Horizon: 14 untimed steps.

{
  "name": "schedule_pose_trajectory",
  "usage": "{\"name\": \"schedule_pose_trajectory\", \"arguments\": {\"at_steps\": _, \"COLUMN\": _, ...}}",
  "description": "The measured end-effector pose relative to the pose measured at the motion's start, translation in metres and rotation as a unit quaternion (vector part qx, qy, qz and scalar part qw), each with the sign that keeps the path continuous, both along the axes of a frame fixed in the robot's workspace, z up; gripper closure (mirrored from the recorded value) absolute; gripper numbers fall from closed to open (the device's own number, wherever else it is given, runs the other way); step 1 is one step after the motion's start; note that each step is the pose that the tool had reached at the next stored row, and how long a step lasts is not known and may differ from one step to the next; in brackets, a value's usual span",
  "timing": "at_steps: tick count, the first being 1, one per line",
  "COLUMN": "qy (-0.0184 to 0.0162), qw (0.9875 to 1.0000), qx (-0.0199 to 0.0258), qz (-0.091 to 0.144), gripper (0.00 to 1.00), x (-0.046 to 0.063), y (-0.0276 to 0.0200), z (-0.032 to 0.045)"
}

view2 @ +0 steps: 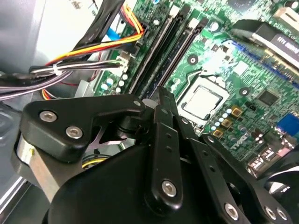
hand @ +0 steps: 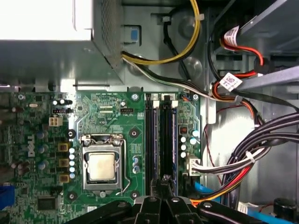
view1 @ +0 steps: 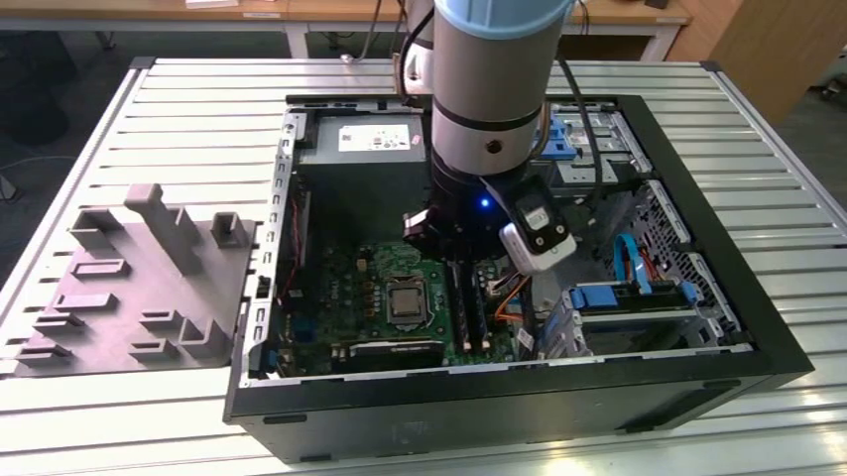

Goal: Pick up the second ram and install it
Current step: 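Press down the second ram until it locks into place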

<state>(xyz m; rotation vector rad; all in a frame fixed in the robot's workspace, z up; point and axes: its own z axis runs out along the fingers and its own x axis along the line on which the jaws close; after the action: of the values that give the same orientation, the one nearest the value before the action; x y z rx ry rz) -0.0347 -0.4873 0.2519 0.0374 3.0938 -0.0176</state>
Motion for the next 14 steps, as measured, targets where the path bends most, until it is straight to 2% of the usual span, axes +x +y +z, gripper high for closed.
{"name": "schedule_pose_trajectory", "arguments": {"at_steps": 6, "qy": 0.0000, "qw": 1.0000, "qx": -0.0001, "qz": 0.000, "gripper": 0.89, "x": 0.0022, "y": 0.0004, "z": 0.0000}}
{"name": "schedule_pose_trajectory", "arguments": {"at_steps": 10, "qy": 0.0000, "qw": 1.0000, "qx": -0.0001, "qz": 0.000, "gripper": 0.89, "x": 0.0023, "y": 0.0004, "z": 0.0038}}
{"name": "schedule_pose_trajectory", "arguments": {"at_steps": 14, "qy": 0.0000, "qw": 1.0000, "qx": 0.0000, "qz": 0.000, "gripper": 0.89, "x": 0.0023, "y": 0.0004, "z": 0.0045}}
